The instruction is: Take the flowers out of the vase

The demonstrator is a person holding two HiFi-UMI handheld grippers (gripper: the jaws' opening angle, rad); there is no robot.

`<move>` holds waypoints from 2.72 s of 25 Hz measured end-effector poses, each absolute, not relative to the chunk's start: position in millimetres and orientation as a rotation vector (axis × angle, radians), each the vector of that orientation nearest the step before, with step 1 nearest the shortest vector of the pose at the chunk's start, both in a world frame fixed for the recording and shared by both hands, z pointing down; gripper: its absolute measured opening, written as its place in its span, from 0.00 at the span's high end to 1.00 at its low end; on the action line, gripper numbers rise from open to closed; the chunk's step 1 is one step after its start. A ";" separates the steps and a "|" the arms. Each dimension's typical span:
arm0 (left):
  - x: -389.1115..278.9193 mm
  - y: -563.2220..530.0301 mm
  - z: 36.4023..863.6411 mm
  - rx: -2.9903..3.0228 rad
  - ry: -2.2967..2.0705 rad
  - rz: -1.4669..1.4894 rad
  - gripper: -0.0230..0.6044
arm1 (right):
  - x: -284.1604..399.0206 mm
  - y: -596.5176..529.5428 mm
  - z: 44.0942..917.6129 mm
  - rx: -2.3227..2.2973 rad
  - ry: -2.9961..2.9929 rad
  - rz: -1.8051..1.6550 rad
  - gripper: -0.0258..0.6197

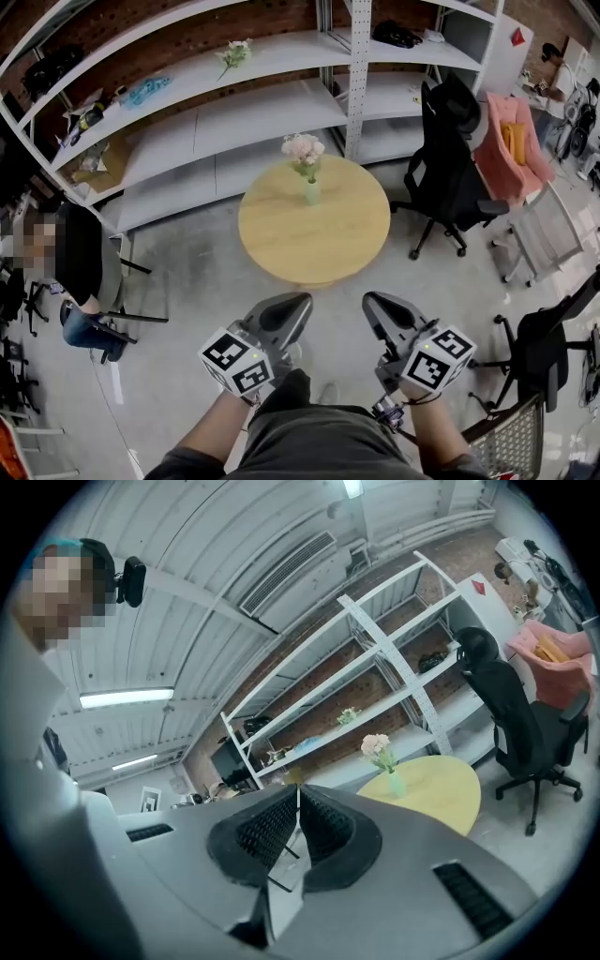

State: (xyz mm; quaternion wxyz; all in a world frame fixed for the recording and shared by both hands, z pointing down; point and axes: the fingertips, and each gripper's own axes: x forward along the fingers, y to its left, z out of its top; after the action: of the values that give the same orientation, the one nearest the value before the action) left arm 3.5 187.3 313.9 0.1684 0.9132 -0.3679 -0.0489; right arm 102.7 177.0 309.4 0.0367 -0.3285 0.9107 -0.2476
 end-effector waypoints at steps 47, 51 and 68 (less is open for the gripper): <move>-59.5 -173.3 422.2 2.430 -1.024 0.088 0.95 | 26.0 -191.5 442.3 -1.110 2.955 -0.863 0.93; -57.1 -195.7 440.3 2.381 -1.056 0.112 0.95 | 16.2 -231.6 481.5 -1.078 3.065 -0.791 0.71; -69.2 -204.8 510.0 2.181 -1.104 0.188 0.95 | -31.4 -306.2 567.3 -1.016 3.327 -0.471 0.62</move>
State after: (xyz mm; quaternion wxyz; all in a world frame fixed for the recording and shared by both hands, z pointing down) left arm -69.2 -204.8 510.0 0.3379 0.8373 -0.4238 0.0723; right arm -31.4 -306.2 567.3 -0.1834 -0.2846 0.9317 -0.1318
